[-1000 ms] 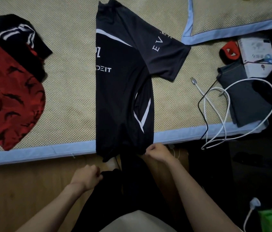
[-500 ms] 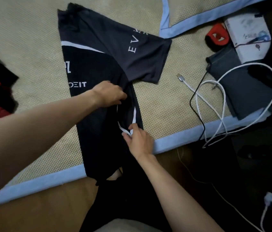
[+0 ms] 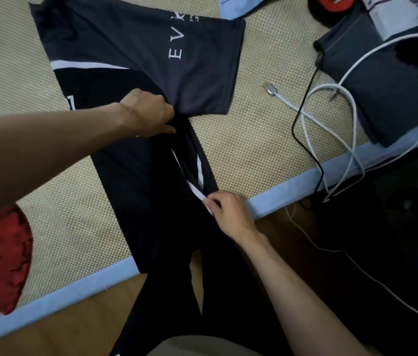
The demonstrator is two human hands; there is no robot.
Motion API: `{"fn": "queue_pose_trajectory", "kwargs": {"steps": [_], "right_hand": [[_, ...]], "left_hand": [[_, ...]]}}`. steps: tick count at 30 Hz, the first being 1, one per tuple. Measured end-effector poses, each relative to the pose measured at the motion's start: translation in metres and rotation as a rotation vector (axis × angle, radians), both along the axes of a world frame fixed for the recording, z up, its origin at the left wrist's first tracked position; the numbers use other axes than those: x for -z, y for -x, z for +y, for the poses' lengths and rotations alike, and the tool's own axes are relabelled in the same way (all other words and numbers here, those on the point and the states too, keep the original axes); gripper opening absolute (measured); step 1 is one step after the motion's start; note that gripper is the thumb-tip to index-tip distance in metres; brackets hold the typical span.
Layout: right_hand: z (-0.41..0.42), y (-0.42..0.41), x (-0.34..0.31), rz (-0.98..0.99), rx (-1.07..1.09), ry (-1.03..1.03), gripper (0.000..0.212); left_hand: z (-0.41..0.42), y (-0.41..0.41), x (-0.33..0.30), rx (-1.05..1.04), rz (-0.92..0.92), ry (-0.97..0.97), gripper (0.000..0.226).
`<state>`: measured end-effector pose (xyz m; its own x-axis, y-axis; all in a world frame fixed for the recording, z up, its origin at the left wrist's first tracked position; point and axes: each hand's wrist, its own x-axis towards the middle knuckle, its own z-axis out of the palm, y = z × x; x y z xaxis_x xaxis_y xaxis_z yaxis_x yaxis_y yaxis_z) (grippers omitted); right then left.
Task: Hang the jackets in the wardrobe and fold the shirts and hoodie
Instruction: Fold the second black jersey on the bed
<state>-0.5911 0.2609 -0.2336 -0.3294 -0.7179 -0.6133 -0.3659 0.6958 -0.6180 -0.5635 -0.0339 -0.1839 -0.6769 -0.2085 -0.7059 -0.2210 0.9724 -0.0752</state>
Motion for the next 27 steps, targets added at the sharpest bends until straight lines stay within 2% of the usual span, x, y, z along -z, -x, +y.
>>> {"fn": "queue_pose_trajectory", "kwargs": {"steps": [3,5,8,10,12,16,21,25,27], "right_hand": [[0.000,0.005,-0.002,0.021,0.039,-0.074,0.038],[-0.002,0.005,-0.002,0.047,0.061,-0.134,0.034],[-0.012,0.002,-0.007,0.033,0.115,-0.179,0.018],[-0.025,-0.001,-0.011,0.035,0.179,-0.162,0.023],[-0.037,-0.005,-0.013,0.064,0.223,-0.128,0.026],[-0.047,-0.005,-0.009,0.044,0.261,-0.121,0.015],[-0.031,0.016,-0.016,-0.029,0.389,-0.092,0.019],[-0.029,0.021,-0.013,0.012,0.396,-0.116,0.014],[-0.037,0.021,-0.013,0.081,0.356,-0.098,0.019]], "left_hand": [[0.001,0.003,0.004,-0.036,0.018,-0.034,0.025],[0.001,0.003,0.007,-0.122,0.051,-0.087,0.014],[0.000,-0.001,0.013,-0.326,0.178,-0.143,0.021],[-0.003,-0.005,0.016,-0.460,0.269,-0.213,0.023],[-0.003,-0.007,0.020,-0.676,0.359,-0.391,0.018],[-0.002,-0.002,0.020,-1.064,0.553,-0.725,0.011],[-0.008,-0.006,0.022,-1.081,0.659,-0.832,0.017],[-0.007,-0.013,0.028,-1.014,0.534,-0.719,0.030],[-0.005,-0.014,0.028,-0.966,0.488,-0.656,0.033]]}}
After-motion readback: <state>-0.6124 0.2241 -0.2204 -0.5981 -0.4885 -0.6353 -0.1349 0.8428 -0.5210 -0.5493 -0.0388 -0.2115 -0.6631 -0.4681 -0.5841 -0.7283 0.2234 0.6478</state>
